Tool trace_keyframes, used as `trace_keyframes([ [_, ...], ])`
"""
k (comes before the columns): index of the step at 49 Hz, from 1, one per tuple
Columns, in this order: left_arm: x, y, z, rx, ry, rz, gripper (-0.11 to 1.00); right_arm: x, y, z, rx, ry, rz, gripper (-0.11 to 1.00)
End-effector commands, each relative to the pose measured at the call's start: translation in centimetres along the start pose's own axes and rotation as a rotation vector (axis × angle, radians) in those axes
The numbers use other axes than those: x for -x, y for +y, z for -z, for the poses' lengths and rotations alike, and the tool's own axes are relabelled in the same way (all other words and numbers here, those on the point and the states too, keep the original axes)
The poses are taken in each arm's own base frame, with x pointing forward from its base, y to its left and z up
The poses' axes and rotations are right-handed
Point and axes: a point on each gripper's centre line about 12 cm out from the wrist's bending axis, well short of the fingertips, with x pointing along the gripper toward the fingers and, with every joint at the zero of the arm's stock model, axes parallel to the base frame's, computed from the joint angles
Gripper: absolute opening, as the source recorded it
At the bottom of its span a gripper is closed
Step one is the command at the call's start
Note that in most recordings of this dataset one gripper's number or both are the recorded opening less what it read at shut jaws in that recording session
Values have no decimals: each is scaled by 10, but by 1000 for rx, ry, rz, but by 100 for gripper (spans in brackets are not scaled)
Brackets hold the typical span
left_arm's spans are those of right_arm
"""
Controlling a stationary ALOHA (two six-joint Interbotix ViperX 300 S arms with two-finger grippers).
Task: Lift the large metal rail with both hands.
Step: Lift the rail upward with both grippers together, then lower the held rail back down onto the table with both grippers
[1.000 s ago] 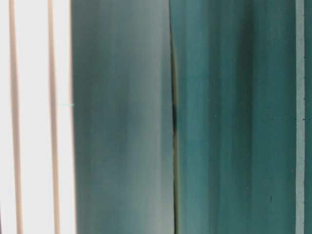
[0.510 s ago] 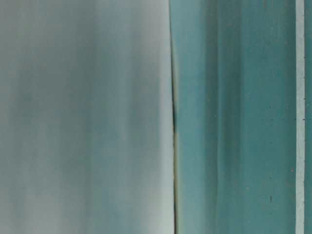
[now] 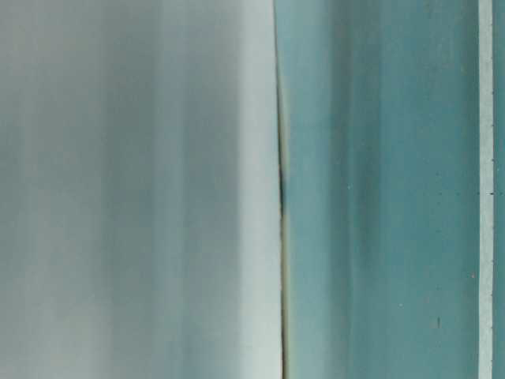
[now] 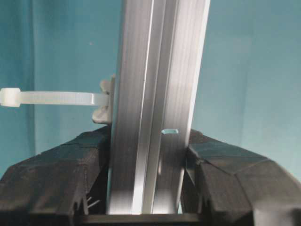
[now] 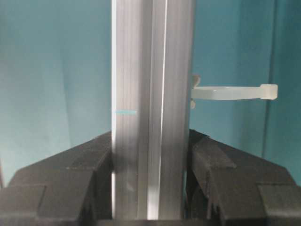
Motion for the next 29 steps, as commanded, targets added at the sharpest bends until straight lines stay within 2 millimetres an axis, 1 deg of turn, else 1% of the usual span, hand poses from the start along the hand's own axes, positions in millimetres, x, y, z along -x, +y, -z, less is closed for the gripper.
trace_keyframes([
  [1,18,6,-8,31,-74,-8,37,9,2,-3,0,-39,-9,40],
  [20,18,5,-8,27,-75,-6,37,4,2,-1,2,-24,-8,40],
  [29,16,4,-6,10,-63,-5,37,-3,1,0,1,-3,-7,40],
])
